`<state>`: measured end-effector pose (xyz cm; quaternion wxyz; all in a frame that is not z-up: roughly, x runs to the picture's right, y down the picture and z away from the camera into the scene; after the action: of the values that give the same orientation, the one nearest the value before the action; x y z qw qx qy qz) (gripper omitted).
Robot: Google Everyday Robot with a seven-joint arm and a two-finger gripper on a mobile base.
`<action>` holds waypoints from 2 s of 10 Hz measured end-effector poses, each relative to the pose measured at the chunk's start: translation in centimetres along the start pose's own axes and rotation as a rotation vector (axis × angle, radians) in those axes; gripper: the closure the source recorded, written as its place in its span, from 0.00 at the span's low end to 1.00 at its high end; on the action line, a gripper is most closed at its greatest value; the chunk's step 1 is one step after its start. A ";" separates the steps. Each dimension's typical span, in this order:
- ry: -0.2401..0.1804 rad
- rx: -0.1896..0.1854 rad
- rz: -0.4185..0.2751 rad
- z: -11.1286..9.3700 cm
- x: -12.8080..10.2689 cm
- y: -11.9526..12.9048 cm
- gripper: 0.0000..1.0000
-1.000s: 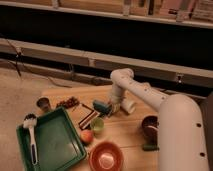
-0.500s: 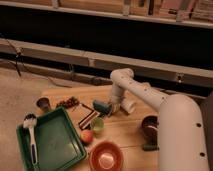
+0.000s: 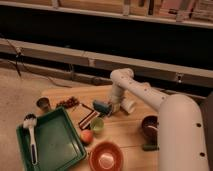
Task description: Place towel in tray
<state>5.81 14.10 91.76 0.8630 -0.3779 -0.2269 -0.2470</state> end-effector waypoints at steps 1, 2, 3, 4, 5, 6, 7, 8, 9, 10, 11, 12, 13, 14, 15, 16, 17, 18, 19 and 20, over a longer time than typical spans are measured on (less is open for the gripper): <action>0.000 0.000 0.000 0.0 0.0 0.0 0.99; 0.000 0.000 0.000 0.0 0.0 0.0 0.99; 0.000 0.000 0.000 0.0 0.0 0.0 0.99; 0.000 0.006 0.018 0.1 0.1 0.1 0.99; 0.000 0.006 0.018 0.1 0.1 0.0 0.99; 0.000 0.006 0.018 0.1 0.0 0.0 0.99; 0.000 0.007 0.020 0.1 0.1 0.0 0.99; 0.000 0.006 0.019 0.1 0.1 0.0 0.99; 0.000 0.006 0.019 0.1 0.1 0.0 0.99; 0.000 0.006 0.019 0.1 0.1 0.0 0.99; 0.001 0.006 0.019 0.1 0.1 0.0 0.99; 0.001 0.006 0.019 0.1 0.1 0.0 0.99; 0.001 0.006 0.019 0.1 0.1 0.0 0.99; 0.001 0.006 0.019 0.1 0.1 0.0 0.99; 0.001 0.006 0.019 0.1 0.1 0.0 0.99; 0.001 0.006 0.019 0.1 0.1 0.0 0.99; 0.001 0.005 0.019 0.1 0.1 0.0 0.99; 0.001 0.005 0.019 0.1 0.1 0.0 0.99; 0.001 0.005 0.019 0.1 0.1 0.0 0.99; 0.001 0.005 0.019 0.1 0.1 0.0 0.99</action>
<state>5.85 14.14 91.87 0.8664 -0.3776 -0.2236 -0.2383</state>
